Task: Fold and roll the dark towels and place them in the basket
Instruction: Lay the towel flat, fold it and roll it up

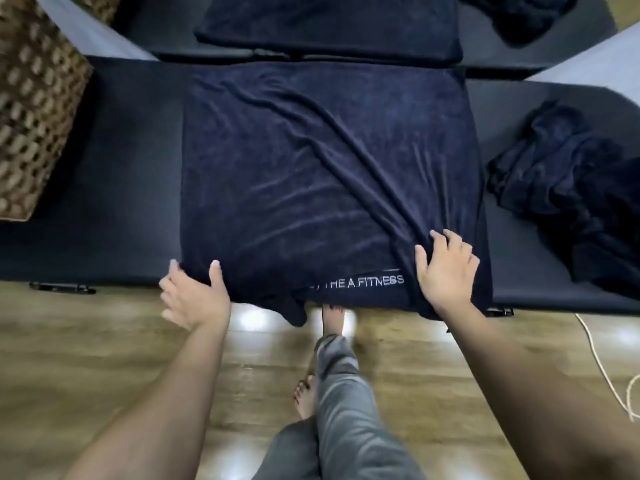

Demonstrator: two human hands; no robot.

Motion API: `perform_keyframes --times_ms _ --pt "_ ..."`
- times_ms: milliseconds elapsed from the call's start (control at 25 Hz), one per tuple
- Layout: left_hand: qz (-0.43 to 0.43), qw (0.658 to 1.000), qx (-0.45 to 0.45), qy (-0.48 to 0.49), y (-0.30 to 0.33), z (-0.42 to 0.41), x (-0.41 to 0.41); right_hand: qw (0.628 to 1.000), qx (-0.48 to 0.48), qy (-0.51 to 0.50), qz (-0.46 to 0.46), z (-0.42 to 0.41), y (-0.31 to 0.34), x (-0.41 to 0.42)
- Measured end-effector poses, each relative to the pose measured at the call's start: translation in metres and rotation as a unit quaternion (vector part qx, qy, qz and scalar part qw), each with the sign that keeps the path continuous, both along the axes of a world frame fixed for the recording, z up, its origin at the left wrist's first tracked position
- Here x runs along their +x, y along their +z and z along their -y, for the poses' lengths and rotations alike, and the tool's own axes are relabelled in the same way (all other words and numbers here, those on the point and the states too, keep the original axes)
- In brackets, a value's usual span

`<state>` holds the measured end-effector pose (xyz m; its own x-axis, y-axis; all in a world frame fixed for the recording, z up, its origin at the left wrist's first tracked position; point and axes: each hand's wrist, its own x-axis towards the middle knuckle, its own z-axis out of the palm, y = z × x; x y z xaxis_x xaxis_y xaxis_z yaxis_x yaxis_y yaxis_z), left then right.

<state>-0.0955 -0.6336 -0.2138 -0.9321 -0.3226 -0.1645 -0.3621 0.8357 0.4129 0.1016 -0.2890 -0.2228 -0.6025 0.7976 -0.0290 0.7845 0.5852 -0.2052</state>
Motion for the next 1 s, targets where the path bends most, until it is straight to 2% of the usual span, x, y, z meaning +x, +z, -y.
perform_keyframes --times_ms 80,160,280,360,480,560,640,720,880,1000 --pt "0.027 0.992 0.081 0.091 -0.004 0.005 0.007 0.999 0.035 -0.010 0.005 0.008 0.001 0.019" --pt "0.039 0.986 0.124 0.099 -0.004 0.013 0.011 0.998 0.059 -0.003 0.027 0.002 0.006 0.031" --pt "-0.049 0.986 0.141 0.069 0.010 0.026 -0.001 0.996 0.036 -0.080 0.029 -0.025 0.019 0.038" --pt "-0.078 0.978 0.156 0.111 0.018 0.036 -0.021 0.999 0.029 -0.035 0.008 -0.023 0.024 0.040" --pt "-0.083 0.928 0.264 0.250 0.021 0.041 -0.043 0.983 0.070 0.167 0.008 0.015 0.021 0.045" --pt "-0.042 0.880 0.361 0.305 0.023 0.028 -0.036 0.972 0.096 0.205 0.064 0.044 0.012 0.047" --pt "0.022 0.825 0.455 0.333 0.022 0.004 -0.014 0.971 0.102 0.193 0.099 0.066 0.003 0.045" --pt "0.045 0.808 0.488 0.326 0.015 -0.014 0.007 0.974 0.104 0.184 0.081 0.076 -0.002 0.040" --pt "-0.006 0.824 0.475 0.309 0.010 -0.003 0.003 0.971 0.111 0.211 -0.004 0.062 0.000 0.049" --pt "-0.057 0.810 0.489 0.318 0.034 0.026 -0.021 0.985 0.050 0.119 -0.115 0.039 0.025 0.064"
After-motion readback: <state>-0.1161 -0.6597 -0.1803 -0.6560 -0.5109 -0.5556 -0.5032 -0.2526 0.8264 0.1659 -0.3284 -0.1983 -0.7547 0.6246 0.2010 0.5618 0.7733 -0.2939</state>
